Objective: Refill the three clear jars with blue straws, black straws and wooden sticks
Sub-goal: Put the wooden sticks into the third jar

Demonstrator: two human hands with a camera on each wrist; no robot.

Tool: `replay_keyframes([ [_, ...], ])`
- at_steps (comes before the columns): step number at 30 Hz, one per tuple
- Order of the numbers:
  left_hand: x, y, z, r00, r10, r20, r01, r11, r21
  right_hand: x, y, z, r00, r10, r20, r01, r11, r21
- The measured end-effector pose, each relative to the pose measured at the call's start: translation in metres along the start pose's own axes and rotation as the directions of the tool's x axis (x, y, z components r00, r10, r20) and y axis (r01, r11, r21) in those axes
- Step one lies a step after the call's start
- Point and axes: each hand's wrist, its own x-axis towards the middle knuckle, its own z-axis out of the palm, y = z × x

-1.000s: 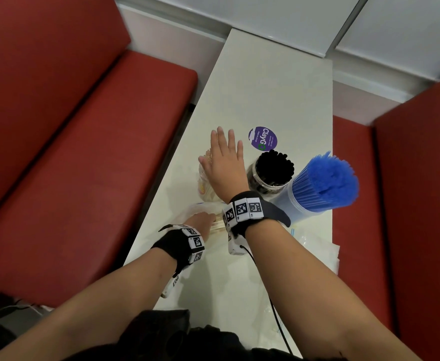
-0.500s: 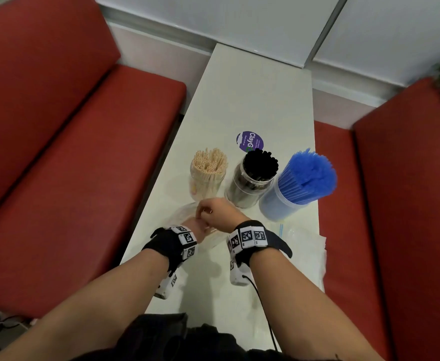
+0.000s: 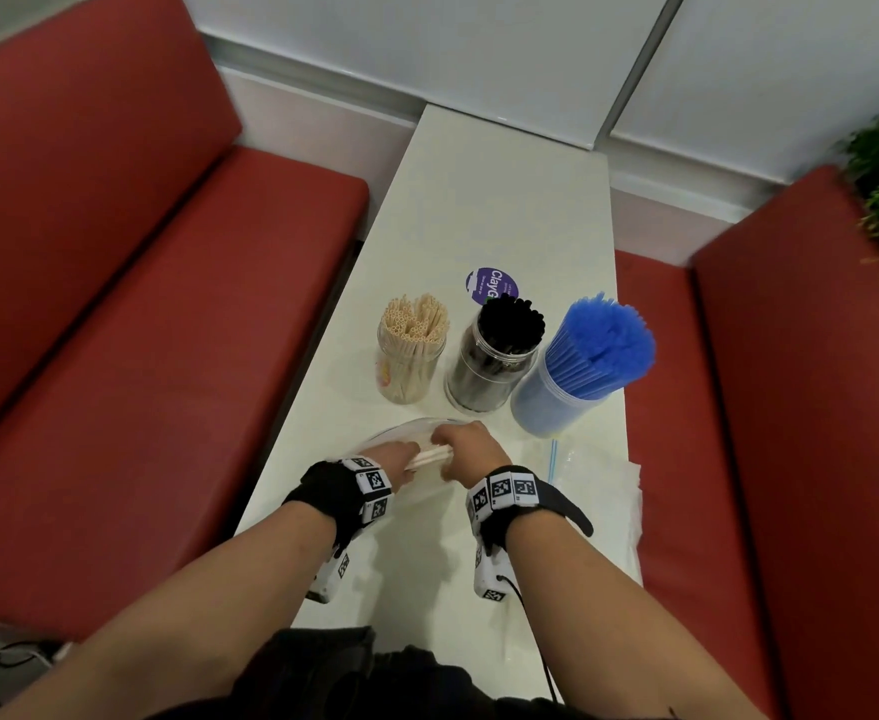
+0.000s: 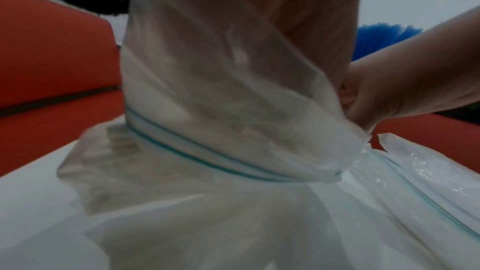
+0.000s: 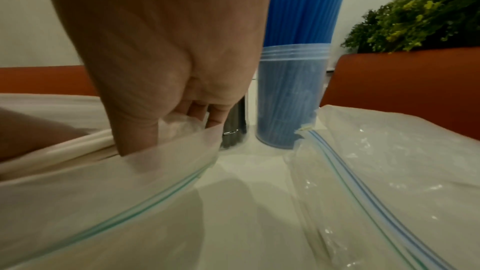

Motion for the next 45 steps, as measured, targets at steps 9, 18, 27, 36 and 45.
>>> replay_keyframes([
  [9,-0.010,0.002,0.004,0.999,-0.038,-0.010,0.038,0.999,-0.006,-0.013,0.016,0.000,0.990,0.027,-0.141,0.023,0.940,0.340],
  [18,-0.006,0.019,0.001,0.996,-0.027,-0.086,0.013,0.986,-0.164,-0.018,0.024,0.006,0.985,0.080,-0.156,0.024,0.821,0.571],
  [27,-0.016,0.024,-0.014,0.985,-0.045,-0.164,-0.008,0.951,-0.310,-0.018,0.041,0.017,0.965,0.148,-0.215,0.002,0.820,0.573],
  [36,-0.030,0.036,-0.037,0.962,0.064,-0.267,-0.210,0.797,-0.566,-0.022,0.002,-0.011,0.965,-0.263,0.015,0.138,0.553,0.821],
  [45,-0.040,0.049,-0.064,0.934,0.113,-0.339,-0.325,0.663,-0.674,-0.015,-0.019,-0.037,0.976,-0.215,-0.041,0.150,0.519,0.841],
])
